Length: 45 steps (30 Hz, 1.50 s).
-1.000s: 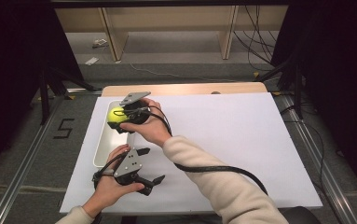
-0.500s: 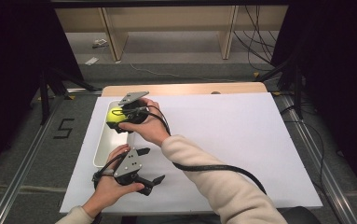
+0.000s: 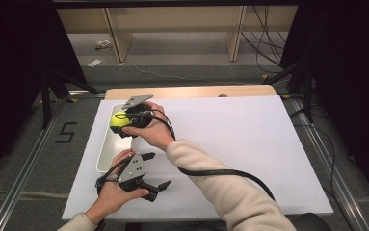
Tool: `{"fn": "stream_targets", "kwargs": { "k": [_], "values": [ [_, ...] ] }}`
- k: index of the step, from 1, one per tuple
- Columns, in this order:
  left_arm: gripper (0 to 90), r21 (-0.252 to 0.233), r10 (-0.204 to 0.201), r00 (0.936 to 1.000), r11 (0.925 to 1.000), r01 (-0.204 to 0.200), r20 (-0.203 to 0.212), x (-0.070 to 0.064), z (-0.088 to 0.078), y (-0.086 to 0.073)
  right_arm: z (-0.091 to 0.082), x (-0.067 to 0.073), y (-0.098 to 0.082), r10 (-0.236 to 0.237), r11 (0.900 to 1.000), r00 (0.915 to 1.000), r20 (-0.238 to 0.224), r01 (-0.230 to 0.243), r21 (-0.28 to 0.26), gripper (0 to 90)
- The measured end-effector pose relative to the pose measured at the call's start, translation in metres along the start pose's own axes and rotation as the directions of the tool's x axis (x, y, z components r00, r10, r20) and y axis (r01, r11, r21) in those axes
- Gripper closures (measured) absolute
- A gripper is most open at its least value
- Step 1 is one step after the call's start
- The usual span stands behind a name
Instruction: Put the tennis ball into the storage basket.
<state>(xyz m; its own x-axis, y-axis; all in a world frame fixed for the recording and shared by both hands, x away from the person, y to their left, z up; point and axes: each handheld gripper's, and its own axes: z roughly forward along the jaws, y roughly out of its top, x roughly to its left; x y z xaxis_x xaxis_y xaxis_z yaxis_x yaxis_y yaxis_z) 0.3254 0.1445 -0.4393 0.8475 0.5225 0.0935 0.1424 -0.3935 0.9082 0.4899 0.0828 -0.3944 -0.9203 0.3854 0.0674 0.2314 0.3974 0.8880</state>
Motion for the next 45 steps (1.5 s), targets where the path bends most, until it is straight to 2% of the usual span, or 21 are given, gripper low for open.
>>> {"fn": "stream_targets", "kwargs": {
  "k": [9,21,45],
  "values": [
    [0.9,0.001,0.000,1.0000,1.0000,0.000,0.002,0.000,0.000,0.000,0.003,0.000,-0.001,0.004,1.000,1.0000,-0.004,-0.004,0.010,25.9],
    [1.0,0.000,-0.001,1.0000,1.0000,0.001,0.002,0.000,0.000,0.000,0.010,0.003,-0.007,-0.014,0.999,0.9997,-0.021,0.015,0.044,25.9],
    [1.0,0.000,0.000,1.0000,1.0000,0.000,0.002,0.000,0.000,0.000,0.018,0.005,-0.013,-0.035,0.996,0.9992,-0.018,0.036,0.076,25.7]
  ]
}}
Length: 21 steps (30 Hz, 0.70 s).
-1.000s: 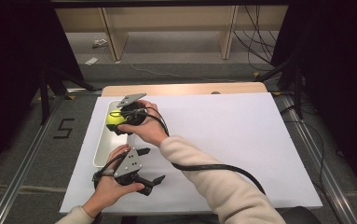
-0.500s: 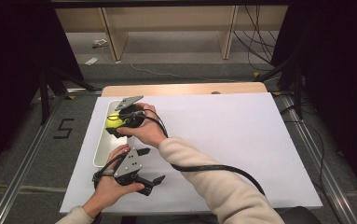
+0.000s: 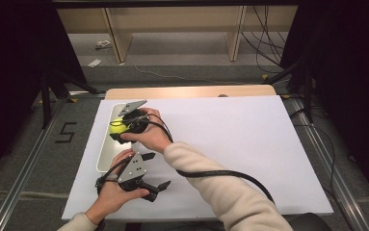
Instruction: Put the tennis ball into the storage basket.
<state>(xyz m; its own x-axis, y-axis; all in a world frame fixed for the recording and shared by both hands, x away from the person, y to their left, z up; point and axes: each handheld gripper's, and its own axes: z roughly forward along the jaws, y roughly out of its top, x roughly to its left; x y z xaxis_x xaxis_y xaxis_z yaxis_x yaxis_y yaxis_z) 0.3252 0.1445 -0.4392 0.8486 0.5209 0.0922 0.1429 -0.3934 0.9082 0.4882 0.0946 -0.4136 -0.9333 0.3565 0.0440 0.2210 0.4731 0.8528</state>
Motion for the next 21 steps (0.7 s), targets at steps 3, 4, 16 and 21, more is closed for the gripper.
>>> {"fn": "stream_targets", "kwargs": {
  "k": [3,4,16,21],
  "values": [
    [1.0,0.000,0.001,1.0000,1.0000,-0.001,0.000,0.0000,0.0001,0.0000,0.0000,-0.0002,0.0003,0.003,1.000,1.0000,0.000,-0.003,0.000,25.6],
    [1.0,0.000,0.001,1.0000,1.0000,-0.001,0.000,0.0000,0.0002,0.0000,0.0002,-0.0004,0.0003,-0.002,1.000,1.0000,0.001,0.002,-0.001,25.6],
    [1.0,0.000,0.000,1.0000,1.0000,0.000,0.001,0.0001,0.0002,-0.0002,0.0005,-0.0008,0.0019,0.004,1.000,0.9996,0.028,-0.003,-0.013,21.0],
    [1.0,0.001,0.002,1.0000,1.0000,-0.002,0.001,0.0003,0.0001,-0.0001,-0.0032,-0.0021,0.0049,0.007,1.000,0.9989,0.045,-0.006,-0.024,18.6]
  ]
}}
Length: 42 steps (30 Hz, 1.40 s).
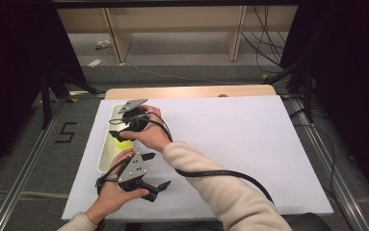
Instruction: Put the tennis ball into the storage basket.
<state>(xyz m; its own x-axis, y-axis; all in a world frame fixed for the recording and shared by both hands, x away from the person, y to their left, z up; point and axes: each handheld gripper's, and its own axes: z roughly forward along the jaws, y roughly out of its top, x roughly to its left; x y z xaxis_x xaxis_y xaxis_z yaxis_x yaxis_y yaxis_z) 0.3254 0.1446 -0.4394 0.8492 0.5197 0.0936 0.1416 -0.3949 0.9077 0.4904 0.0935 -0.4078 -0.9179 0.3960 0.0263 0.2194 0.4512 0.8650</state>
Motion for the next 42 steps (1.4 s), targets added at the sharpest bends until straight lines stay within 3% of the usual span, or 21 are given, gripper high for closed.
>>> {"fn": "stream_targets", "kwargs": {
  "k": [12,42],
  "values": [
    [1.0,0.002,-0.002,1.0000,1.0000,0.002,0.001,-0.001,0.000,0.000,-0.018,-0.007,-0.001,0.011,1.000,0.9998,0.017,-0.010,-0.019,18.0],
    [1.1,0.005,-0.002,1.0000,1.0000,0.002,-0.001,0.000,0.001,0.000,-0.073,-0.028,-0.024,0.052,0.997,0.9963,0.069,-0.048,-0.053,18.7]
  ]
}}
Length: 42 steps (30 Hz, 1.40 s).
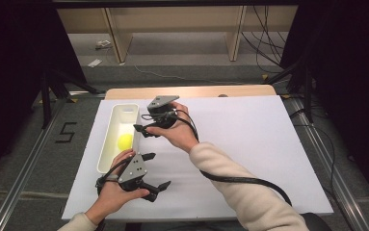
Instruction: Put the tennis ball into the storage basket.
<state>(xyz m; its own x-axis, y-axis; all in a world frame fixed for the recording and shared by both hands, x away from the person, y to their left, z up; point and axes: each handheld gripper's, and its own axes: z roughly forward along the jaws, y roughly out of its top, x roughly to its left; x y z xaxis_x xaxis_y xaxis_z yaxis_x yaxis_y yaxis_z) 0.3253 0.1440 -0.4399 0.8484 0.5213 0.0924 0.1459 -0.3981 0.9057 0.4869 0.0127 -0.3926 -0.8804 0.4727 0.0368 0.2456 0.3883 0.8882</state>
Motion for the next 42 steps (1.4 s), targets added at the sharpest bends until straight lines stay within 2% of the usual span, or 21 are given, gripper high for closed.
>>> {"fn": "stream_targets", "kwargs": {
  "k": [11,42],
  "values": [
    [1.1,0.002,-0.001,1.0000,1.0000,0.001,-0.002,0.000,0.000,0.000,-0.019,-0.009,-0.007,0.017,1.000,0.9996,0.024,-0.016,-0.012,18.7],
    [1.1,0.003,-0.001,1.0000,1.0000,0.001,-0.004,0.000,0.000,0.000,-0.053,-0.024,-0.026,0.034,0.999,0.9971,0.068,-0.033,-0.014,18.9]
  ]
}}
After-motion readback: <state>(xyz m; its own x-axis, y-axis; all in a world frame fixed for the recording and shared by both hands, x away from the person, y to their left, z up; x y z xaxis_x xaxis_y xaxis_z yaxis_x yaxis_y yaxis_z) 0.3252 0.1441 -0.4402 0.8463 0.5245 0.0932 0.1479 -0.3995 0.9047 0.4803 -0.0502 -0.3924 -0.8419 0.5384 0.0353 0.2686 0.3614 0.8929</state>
